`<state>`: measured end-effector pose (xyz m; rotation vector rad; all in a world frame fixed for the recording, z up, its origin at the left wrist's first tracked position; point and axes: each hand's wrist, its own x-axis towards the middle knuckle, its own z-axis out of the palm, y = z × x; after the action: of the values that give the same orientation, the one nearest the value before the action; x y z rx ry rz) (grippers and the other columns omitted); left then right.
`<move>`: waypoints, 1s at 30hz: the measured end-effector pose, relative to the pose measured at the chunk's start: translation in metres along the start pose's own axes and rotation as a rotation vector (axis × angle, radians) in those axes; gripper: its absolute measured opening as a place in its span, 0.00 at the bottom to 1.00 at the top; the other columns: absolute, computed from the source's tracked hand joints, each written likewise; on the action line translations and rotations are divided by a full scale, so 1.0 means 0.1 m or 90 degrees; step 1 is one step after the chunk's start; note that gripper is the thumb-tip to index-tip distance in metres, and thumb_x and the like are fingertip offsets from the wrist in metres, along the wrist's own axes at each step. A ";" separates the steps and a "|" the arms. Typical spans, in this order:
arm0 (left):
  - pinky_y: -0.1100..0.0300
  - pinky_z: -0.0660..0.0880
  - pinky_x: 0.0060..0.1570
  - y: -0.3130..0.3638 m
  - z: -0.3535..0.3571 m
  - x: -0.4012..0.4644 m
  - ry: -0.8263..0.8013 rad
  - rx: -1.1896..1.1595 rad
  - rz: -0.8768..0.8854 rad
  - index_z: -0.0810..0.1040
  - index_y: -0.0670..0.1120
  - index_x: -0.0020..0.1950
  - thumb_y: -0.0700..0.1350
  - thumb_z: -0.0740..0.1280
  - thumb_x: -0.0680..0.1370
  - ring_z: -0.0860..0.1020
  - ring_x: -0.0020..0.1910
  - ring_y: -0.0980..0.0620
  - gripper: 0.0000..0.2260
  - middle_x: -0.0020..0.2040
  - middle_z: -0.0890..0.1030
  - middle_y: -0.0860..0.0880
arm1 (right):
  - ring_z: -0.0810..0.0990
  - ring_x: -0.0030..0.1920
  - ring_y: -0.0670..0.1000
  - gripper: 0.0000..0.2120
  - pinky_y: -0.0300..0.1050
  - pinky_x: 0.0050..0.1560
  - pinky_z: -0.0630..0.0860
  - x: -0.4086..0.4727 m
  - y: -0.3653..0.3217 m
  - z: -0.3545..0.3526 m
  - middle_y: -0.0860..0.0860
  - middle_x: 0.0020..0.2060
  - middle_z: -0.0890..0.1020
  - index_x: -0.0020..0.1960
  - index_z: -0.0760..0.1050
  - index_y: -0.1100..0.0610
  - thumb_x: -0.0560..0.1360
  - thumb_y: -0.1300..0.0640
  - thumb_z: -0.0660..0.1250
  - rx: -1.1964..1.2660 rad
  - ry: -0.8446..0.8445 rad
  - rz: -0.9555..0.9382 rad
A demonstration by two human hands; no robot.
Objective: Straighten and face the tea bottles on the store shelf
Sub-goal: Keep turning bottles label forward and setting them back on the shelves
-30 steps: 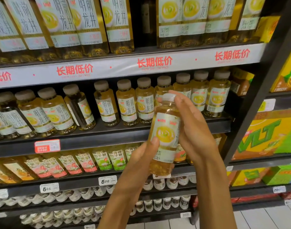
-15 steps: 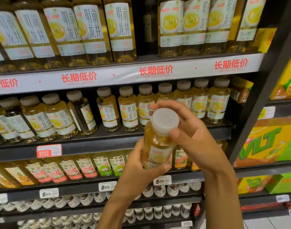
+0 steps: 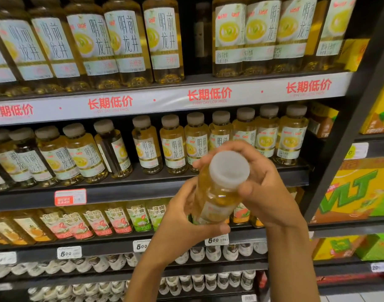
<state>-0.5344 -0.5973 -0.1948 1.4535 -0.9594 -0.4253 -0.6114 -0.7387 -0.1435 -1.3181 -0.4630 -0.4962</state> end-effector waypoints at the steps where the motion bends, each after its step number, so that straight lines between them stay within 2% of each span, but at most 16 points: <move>1: 0.61 0.78 0.53 0.00 0.01 0.00 -0.012 -0.017 -0.011 0.73 0.63 0.60 0.54 0.81 0.59 0.80 0.57 0.55 0.32 0.57 0.82 0.55 | 0.80 0.57 0.58 0.26 0.53 0.57 0.77 0.02 0.01 0.01 0.54 0.53 0.83 0.59 0.74 0.56 0.67 0.44 0.74 0.026 0.031 0.001; 3: 0.59 0.79 0.51 0.00 0.05 0.00 -0.029 -0.065 -0.045 0.72 0.56 0.62 0.59 0.80 0.59 0.81 0.56 0.52 0.35 0.56 0.83 0.52 | 0.81 0.54 0.56 0.25 0.50 0.56 0.78 0.04 0.04 0.03 0.54 0.52 0.83 0.61 0.74 0.56 0.70 0.43 0.71 0.047 0.135 0.011; 5: 0.62 0.78 0.48 0.00 0.10 0.01 -0.026 -0.098 -0.074 0.72 0.50 0.62 0.63 0.78 0.61 0.82 0.55 0.52 0.35 0.55 0.84 0.52 | 0.82 0.53 0.55 0.22 0.50 0.54 0.79 0.06 0.08 0.03 0.53 0.50 0.84 0.60 0.76 0.55 0.72 0.43 0.68 0.044 0.234 0.026; 7: 0.66 0.77 0.48 0.01 0.16 0.02 0.005 -0.091 -0.070 0.73 0.50 0.62 0.63 0.73 0.66 0.81 0.55 0.56 0.29 0.55 0.83 0.55 | 0.82 0.52 0.54 0.21 0.49 0.54 0.79 0.07 0.11 0.02 0.52 0.49 0.84 0.57 0.77 0.53 0.70 0.43 0.66 0.034 0.302 0.030; 9: 0.68 0.76 0.48 0.01 0.22 0.05 0.045 -0.053 -0.057 0.75 0.54 0.60 0.60 0.67 0.72 0.80 0.55 0.60 0.19 0.55 0.83 0.59 | 0.82 0.54 0.52 0.21 0.48 0.55 0.79 0.08 0.12 0.01 0.52 0.50 0.84 0.57 0.77 0.53 0.69 0.42 0.66 0.027 0.337 0.031; 11: 0.72 0.74 0.48 0.02 0.25 0.06 0.058 -0.051 -0.050 0.77 0.57 0.57 0.59 0.63 0.74 0.80 0.54 0.63 0.14 0.53 0.83 0.61 | 0.82 0.56 0.52 0.23 0.47 0.55 0.79 0.08 0.13 -0.01 0.52 0.52 0.84 0.59 0.77 0.54 0.71 0.40 0.64 0.048 0.347 0.043; 12: 0.72 0.74 0.46 0.02 0.25 0.05 0.060 -0.066 -0.056 0.78 0.57 0.55 0.62 0.61 0.73 0.81 0.52 0.62 0.16 0.52 0.83 0.60 | 0.82 0.57 0.51 0.24 0.46 0.54 0.79 0.08 0.13 -0.02 0.52 0.53 0.84 0.60 0.76 0.55 0.72 0.40 0.63 0.067 0.346 0.049; 14: 0.68 0.77 0.42 -0.01 0.23 0.04 0.052 -0.130 -0.095 0.82 0.57 0.52 0.67 0.59 0.70 0.84 0.46 0.55 0.22 0.49 0.85 0.53 | 0.81 0.57 0.52 0.23 0.45 0.53 0.79 0.08 0.14 -0.06 0.52 0.54 0.84 0.62 0.75 0.55 0.74 0.41 0.61 0.096 0.344 0.061; 16: 0.61 0.78 0.38 0.00 0.18 0.03 0.011 -0.192 -0.127 0.83 0.55 0.54 0.68 0.57 0.70 0.84 0.39 0.46 0.25 0.48 0.85 0.43 | 0.82 0.57 0.55 0.21 0.51 0.56 0.79 0.08 0.16 -0.09 0.54 0.53 0.84 0.62 0.74 0.55 0.75 0.44 0.61 0.095 0.332 0.071; 18: 0.57 0.78 0.41 -0.02 0.15 0.04 -0.020 -0.196 -0.151 0.82 0.54 0.56 0.68 0.57 0.72 0.84 0.38 0.44 0.25 0.48 0.85 0.41 | 0.82 0.55 0.57 0.19 0.56 0.57 0.78 0.08 0.17 -0.11 0.55 0.51 0.84 0.62 0.73 0.55 0.76 0.47 0.61 0.094 0.323 0.076; 19: 0.56 0.78 0.46 -0.02 0.14 0.04 -0.022 -0.175 -0.161 0.82 0.57 0.55 0.69 0.57 0.72 0.84 0.41 0.46 0.24 0.48 0.85 0.44 | 0.82 0.53 0.57 0.18 0.55 0.56 0.79 0.08 0.18 -0.12 0.55 0.49 0.84 0.61 0.73 0.56 0.76 0.48 0.61 0.092 0.331 0.078; 21: 0.61 0.75 0.52 -0.02 0.15 0.06 0.005 -0.124 -0.175 0.82 0.66 0.48 0.70 0.56 0.71 0.83 0.48 0.58 0.18 0.49 0.85 0.56 | 0.83 0.49 0.55 0.17 0.50 0.49 0.81 0.09 0.18 -0.12 0.54 0.46 0.85 0.59 0.74 0.55 0.74 0.48 0.62 0.066 0.357 0.075; 23: 0.71 0.74 0.46 0.00 0.17 0.09 0.020 -0.082 -0.154 0.81 0.69 0.45 0.66 0.56 0.70 0.80 0.49 0.66 0.15 0.49 0.83 0.64 | 0.83 0.48 0.52 0.16 0.47 0.47 0.81 0.10 0.18 -0.10 0.51 0.45 0.85 0.57 0.75 0.52 0.72 0.47 0.64 0.005 0.377 0.073; 26: 0.73 0.74 0.40 -0.02 0.25 0.12 0.064 -0.105 -0.141 0.82 0.68 0.44 0.66 0.57 0.68 0.82 0.47 0.64 0.15 0.47 0.85 0.61 | 0.84 0.49 0.50 0.17 0.45 0.48 0.81 0.10 0.18 -0.08 0.49 0.47 0.85 0.57 0.76 0.50 0.70 0.44 0.64 -0.054 0.386 0.072; 28: 0.65 0.78 0.42 -0.05 0.23 0.13 0.097 -0.167 -0.154 0.83 0.63 0.45 0.68 0.57 0.67 0.83 0.46 0.57 0.19 0.46 0.86 0.54 | 0.84 0.50 0.49 0.19 0.41 0.47 0.80 0.10 0.16 -0.08 0.49 0.49 0.85 0.59 0.76 0.49 0.72 0.43 0.64 -0.029 0.360 0.066; 30: 0.56 0.79 0.38 -0.07 0.20 0.12 0.054 -0.256 -0.195 0.84 0.52 0.51 0.68 0.54 0.73 0.84 0.40 0.47 0.27 0.44 0.85 0.44 | 0.84 0.51 0.50 0.20 0.41 0.47 0.80 0.11 0.15 -0.08 0.51 0.50 0.85 0.60 0.76 0.51 0.71 0.44 0.65 0.027 0.333 0.060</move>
<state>-0.5408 -0.6200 -0.2015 1.2366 -0.5420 -0.7305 -0.5931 -0.7444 -0.1501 -1.1099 0.0224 -0.7193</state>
